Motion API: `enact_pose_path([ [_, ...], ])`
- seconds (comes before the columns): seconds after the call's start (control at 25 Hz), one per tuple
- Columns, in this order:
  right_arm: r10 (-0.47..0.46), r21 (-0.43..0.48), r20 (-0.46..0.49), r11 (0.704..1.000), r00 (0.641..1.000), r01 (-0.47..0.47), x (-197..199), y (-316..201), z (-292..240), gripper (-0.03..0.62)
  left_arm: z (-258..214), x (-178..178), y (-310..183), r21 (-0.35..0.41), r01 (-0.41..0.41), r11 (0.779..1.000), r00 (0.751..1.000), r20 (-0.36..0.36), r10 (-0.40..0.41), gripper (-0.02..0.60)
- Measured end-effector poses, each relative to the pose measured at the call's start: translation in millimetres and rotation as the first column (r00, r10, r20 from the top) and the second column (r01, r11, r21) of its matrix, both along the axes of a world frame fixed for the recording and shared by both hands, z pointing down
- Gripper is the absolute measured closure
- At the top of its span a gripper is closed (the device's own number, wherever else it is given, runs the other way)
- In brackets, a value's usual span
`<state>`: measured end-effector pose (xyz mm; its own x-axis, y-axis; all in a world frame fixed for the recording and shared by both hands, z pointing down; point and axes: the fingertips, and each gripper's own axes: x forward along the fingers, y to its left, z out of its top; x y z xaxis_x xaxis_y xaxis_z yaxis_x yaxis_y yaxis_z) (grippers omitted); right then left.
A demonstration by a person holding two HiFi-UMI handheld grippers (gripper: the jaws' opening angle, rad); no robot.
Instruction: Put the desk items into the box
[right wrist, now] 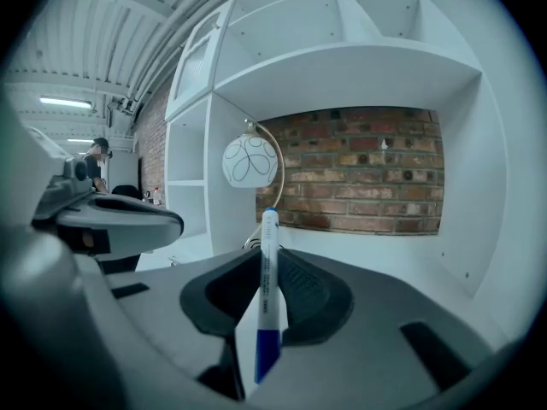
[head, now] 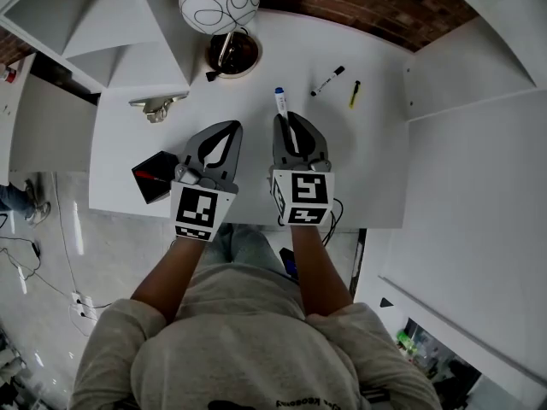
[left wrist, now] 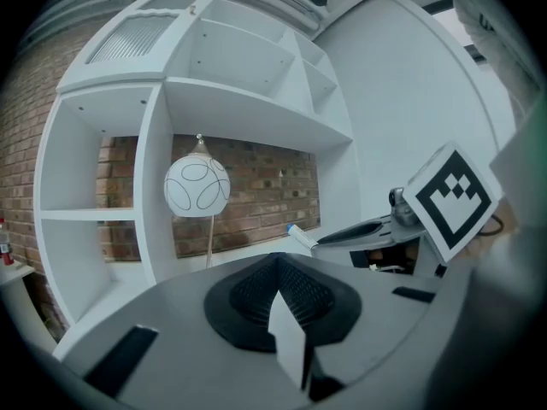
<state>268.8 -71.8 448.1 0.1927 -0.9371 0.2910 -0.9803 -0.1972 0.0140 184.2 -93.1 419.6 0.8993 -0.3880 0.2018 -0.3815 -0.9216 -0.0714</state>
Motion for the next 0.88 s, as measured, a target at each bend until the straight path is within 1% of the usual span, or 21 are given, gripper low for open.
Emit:
enact_pose_path([
  [0.16, 0.01, 0.05, -0.024, 0.999, 1.0, -0.009, -1.1, 4.8, -17.9, 0.517, -12.2, -3.2, 1.8, -0.002, 0.006, 1.0, 1.0, -0.018, -0.006, 0.577],
  [0.36, 0.024, 0.103, -0.03, 0.994, 0.999, -0.021, 0.3, 12.9, -37.0, 0.517, -24.9, -6.6, 3.8, -0.01, 0.012, 1.0, 0.999, -0.032, -0.013, 0.577],
  [0.52, 0.024, 0.16, -0.039, 0.987, 0.999, -0.018, -3.8, 18.5, -56.3, 0.517, -35.5, -9.9, 9.6, 0.004, 0.012, 1.0, 0.999, -0.041, -0.012, 0.577],
  [0.68, -0.005, 0.197, -0.062, 0.98, 0.998, 0.017, -17.8, 18.8, -74.2, 0.517, -45.4, -17.3, 13.5, 0.008, 0.025, 1.0, 0.998, -0.06, -0.025, 0.577],
  [0.88, -0.068, 0.211, -0.089, 0.974, 0.994, 0.085, -43.5, 11.8, -87.3, 0.517, -49.2, -37.0, 12.9, -0.003, 0.068, 0.998, 0.995, -0.071, -0.068, 0.577],
])
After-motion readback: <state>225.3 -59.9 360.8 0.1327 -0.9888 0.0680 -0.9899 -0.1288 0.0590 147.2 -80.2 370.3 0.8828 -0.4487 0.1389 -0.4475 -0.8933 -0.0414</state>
